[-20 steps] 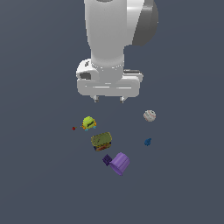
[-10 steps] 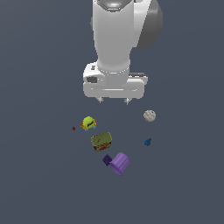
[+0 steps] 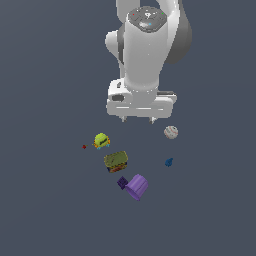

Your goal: Pick up a designated object from a clutter of objects.

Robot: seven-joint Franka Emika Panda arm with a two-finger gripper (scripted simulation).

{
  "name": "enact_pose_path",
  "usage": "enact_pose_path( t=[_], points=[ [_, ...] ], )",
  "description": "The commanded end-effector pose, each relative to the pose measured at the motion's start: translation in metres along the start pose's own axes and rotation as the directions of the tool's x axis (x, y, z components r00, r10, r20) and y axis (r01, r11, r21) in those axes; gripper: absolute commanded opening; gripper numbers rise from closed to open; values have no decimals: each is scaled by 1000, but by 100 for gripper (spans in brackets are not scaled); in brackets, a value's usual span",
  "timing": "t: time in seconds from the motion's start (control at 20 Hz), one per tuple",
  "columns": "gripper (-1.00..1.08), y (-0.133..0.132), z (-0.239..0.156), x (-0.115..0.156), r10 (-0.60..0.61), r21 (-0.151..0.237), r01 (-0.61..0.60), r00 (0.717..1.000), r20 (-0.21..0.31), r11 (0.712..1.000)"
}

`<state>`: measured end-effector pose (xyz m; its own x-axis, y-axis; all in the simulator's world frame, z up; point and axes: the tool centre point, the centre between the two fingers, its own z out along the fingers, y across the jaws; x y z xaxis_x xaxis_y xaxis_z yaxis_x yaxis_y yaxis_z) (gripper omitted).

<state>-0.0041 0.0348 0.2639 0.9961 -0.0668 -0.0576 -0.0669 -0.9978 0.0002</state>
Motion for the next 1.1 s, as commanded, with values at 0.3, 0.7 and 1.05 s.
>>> enact_pose_path(
  t=[0.3,0.7,1.05],
  points=[
    [100,-61,54,-17,5,-21,-6,1000,-19,1000],
    [100,-134,119,-60,4,-23,-5,999,-44,1000],
    [100,-175,155,-97,0,-11,0,998,-55,1000]
  ],
)
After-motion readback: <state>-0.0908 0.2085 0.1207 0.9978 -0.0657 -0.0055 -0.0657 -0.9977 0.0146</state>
